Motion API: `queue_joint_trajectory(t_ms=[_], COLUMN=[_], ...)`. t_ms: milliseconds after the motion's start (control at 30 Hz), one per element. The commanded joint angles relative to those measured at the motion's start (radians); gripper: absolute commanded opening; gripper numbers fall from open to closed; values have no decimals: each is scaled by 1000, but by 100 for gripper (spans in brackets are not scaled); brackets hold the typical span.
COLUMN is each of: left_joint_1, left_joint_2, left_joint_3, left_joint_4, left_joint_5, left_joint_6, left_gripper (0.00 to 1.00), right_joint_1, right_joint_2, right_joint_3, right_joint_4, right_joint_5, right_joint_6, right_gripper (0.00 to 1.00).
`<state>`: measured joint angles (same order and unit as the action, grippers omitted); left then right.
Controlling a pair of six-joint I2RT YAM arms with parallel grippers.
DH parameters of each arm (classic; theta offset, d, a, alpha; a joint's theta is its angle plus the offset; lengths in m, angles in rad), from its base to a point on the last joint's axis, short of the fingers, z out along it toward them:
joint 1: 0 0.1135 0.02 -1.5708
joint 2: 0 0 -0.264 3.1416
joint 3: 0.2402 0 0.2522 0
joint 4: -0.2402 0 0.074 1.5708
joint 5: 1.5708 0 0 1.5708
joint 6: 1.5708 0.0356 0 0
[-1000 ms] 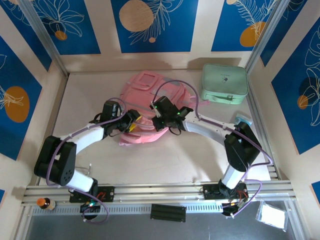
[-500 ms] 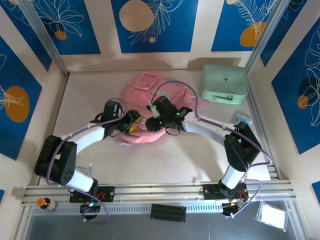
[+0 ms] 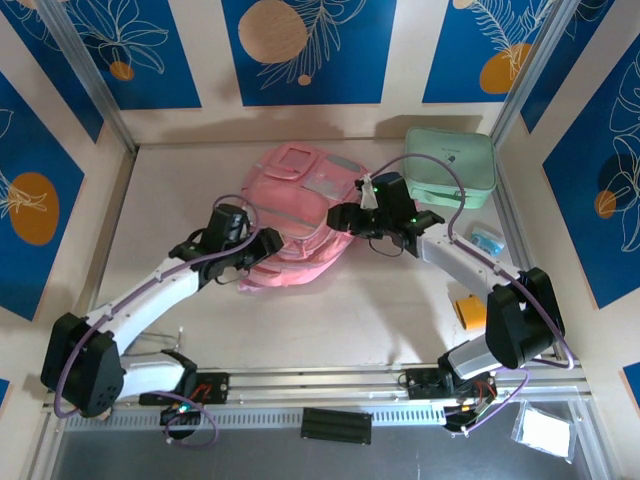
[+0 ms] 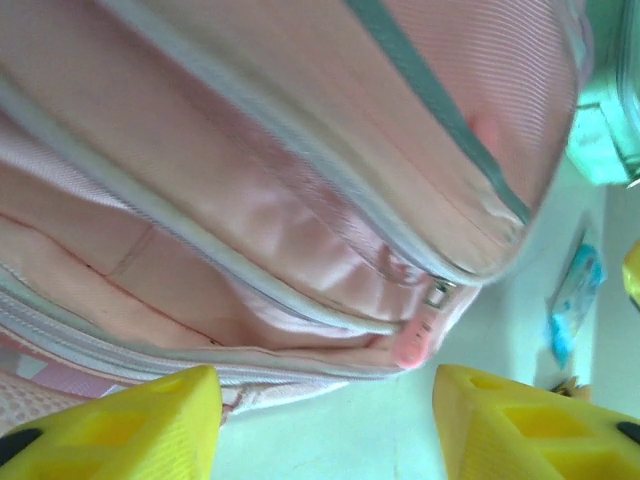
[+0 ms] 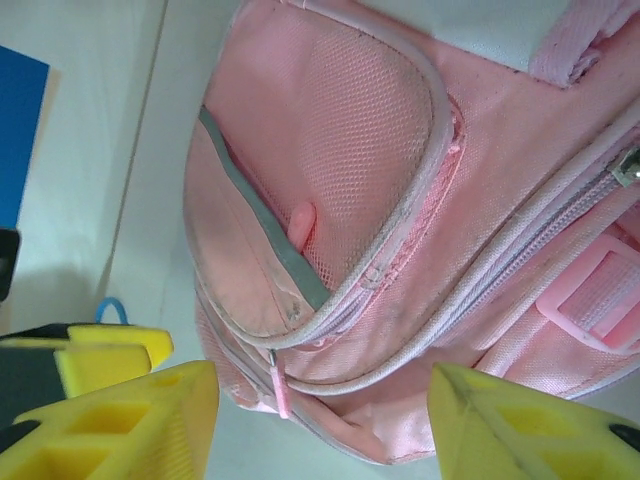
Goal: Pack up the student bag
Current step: Unzip the student bag at the center of the table.
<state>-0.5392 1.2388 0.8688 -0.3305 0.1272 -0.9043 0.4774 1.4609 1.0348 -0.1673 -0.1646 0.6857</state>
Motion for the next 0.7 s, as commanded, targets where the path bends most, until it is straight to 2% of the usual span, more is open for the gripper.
queue_joint_trajectory(t_ms=[0,100,333,667], left_joint_1=[-84,-161,-276,-288], left_joint_2=[29,91,303,518], left_joint_3=[131,211,419,583], left_joint_4=[-172,-212,-347,-481], left_joint_5=[-192,-284,-445,-451], left_joint_6=[137,169,216,291], left_gripper=[55,50,43,32], right_joint_1=[-22,-43,-71,-85], right_joint_2=[16,18,12,16], right_joint_3=[-10,-19,-39,-45], right_joint_4=[29,30,32,26], right_joint_5=[-56,-61,-69,-79], right_joint_6=[84,109,130,135], right_gripper=[58,58,58,57])
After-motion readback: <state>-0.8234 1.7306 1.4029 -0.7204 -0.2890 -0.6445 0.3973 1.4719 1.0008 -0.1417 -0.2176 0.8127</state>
